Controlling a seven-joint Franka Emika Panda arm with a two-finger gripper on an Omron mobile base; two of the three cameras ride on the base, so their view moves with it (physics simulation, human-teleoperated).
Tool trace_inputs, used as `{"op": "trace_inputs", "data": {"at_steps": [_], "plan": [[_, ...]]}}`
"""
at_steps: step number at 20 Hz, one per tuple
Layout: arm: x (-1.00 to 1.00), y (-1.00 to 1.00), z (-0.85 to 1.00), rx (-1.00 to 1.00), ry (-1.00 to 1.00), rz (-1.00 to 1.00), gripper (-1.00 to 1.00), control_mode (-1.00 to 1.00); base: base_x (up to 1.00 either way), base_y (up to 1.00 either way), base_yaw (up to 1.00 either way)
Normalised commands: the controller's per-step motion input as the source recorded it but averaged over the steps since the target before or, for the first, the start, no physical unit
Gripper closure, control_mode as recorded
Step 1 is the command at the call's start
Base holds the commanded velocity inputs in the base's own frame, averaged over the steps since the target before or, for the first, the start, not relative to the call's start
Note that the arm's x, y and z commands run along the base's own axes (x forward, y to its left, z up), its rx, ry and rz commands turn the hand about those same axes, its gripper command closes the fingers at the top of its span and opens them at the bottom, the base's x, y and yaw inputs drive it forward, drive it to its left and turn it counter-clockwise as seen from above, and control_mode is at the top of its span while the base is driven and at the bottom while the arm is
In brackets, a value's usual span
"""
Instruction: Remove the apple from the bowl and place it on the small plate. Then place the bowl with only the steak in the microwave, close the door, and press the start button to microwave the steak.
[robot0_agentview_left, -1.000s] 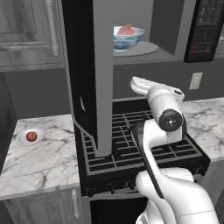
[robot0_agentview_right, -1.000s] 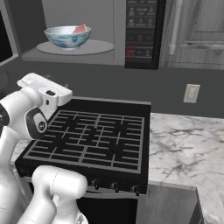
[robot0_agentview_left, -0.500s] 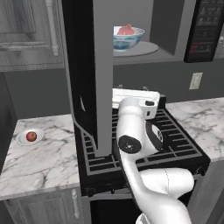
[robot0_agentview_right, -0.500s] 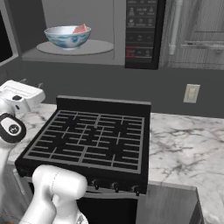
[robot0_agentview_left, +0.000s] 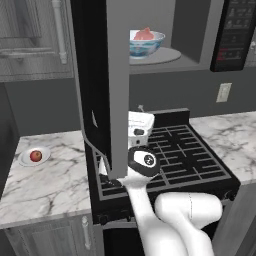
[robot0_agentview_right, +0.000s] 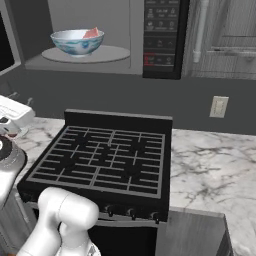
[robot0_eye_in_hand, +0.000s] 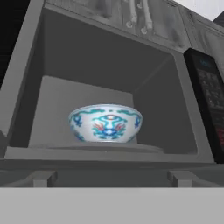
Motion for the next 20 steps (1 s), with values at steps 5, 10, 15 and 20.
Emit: {"op": "trace_inputs", "data": {"at_steps": [5,10,15,20], "plan": [[0.03,0.77,-0.21,-0.05,-0.05,-0.02,-1.0,-1.0,0.0,0.0,0.0],[-0.19,0.16,-0.04,-0.01,-0.04,0.03,-1.0,-1.0,0.0,0.0,0.0],[-0.24,0.63,0.15,0.0,-0.13,-0.01,-1.0,-1.0,0.0,0.0,0.0],[-0.16,0.58,0.21,0.0,-0.12,0.0,-1.0,-1.0,0.0,0.0,0.0]]}}
